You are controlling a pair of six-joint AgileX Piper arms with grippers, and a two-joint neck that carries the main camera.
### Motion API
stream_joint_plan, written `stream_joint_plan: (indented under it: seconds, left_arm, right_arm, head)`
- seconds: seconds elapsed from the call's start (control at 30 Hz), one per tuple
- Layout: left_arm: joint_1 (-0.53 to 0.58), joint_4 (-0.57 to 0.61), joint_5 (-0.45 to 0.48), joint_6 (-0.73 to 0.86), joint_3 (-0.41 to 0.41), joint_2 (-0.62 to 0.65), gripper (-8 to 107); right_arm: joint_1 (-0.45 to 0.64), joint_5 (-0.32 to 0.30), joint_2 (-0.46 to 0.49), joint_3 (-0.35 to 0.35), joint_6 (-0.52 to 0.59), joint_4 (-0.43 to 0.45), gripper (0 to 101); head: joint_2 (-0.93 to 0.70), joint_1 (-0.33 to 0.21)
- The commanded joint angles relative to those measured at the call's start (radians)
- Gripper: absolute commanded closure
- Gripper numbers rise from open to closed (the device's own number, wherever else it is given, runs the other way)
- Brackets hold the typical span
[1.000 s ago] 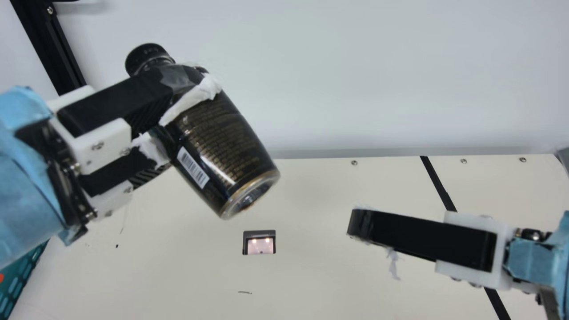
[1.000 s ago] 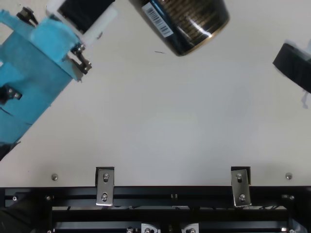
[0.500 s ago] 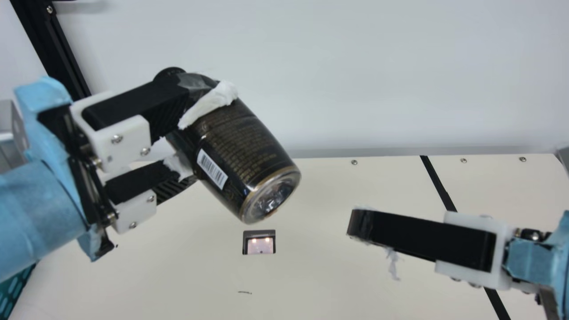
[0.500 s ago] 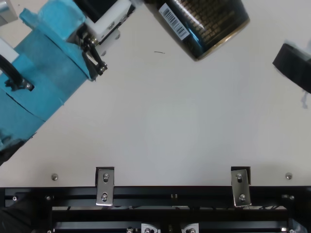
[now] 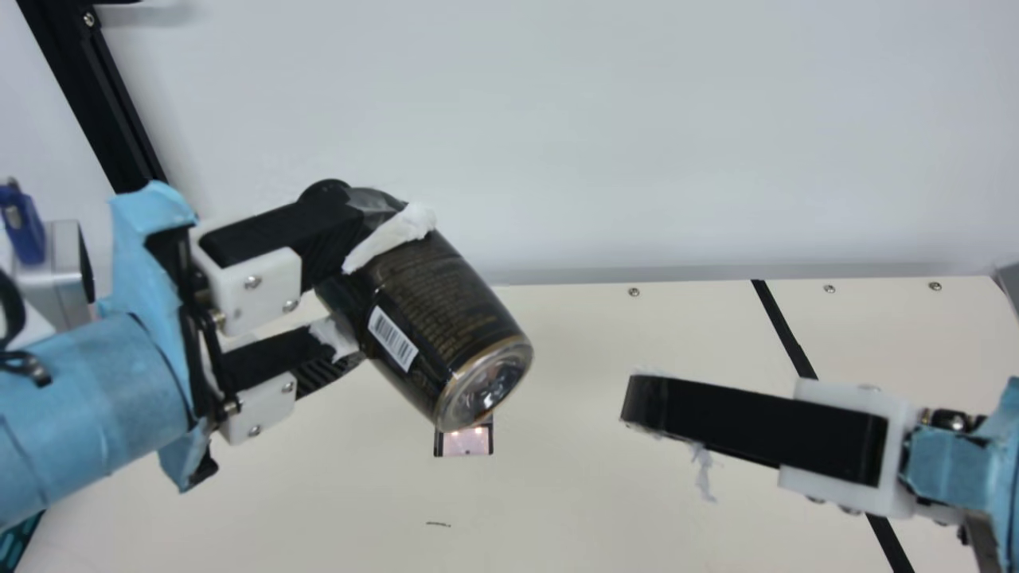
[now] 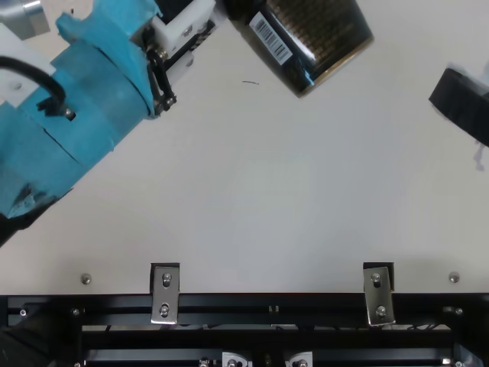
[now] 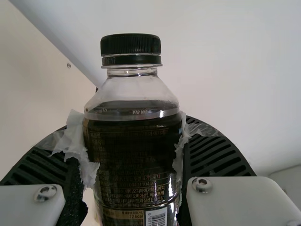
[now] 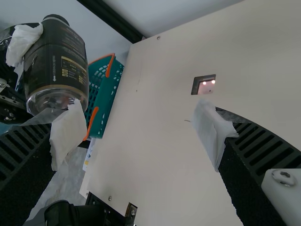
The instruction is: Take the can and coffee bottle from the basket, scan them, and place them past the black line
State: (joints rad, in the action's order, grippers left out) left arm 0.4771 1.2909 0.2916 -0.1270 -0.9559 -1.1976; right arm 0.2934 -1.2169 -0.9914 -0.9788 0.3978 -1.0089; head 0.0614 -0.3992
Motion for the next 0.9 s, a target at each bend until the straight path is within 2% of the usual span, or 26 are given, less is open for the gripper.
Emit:
stream_joint_plan:
  seconds: [0.0,0.27,0.43,0.87]
  left_arm:
    - [-0.005,-0.074,0.027,-0.098,-0.025,0.003,89]
    - [0.023,-0.173,0.098,-0.285,-0.146,0.037,89]
    - [0.069,-0.186,0.071,-0.349,-0.19,0.04,89]
    - [0.084,-0.188,0.053,-0.366,-0.201,0.038,89]
  right_arm:
    - [0.0,0.0,0.0,0.0,0.0,0.0,0]
    - [0.0,0.0,0.0,0.0,0.0,0.0,0]
    - [0.0,0.0,0.0,0.0,0.0,0.0,0]
    - [0.0,0.0,0.0,0.0,0.0,0.0,0]
  head:
    - [0.003,-0.032]
    - [0.003,-0.032]
    - [0.003,-0.032]
    - [0.003,-0.032]
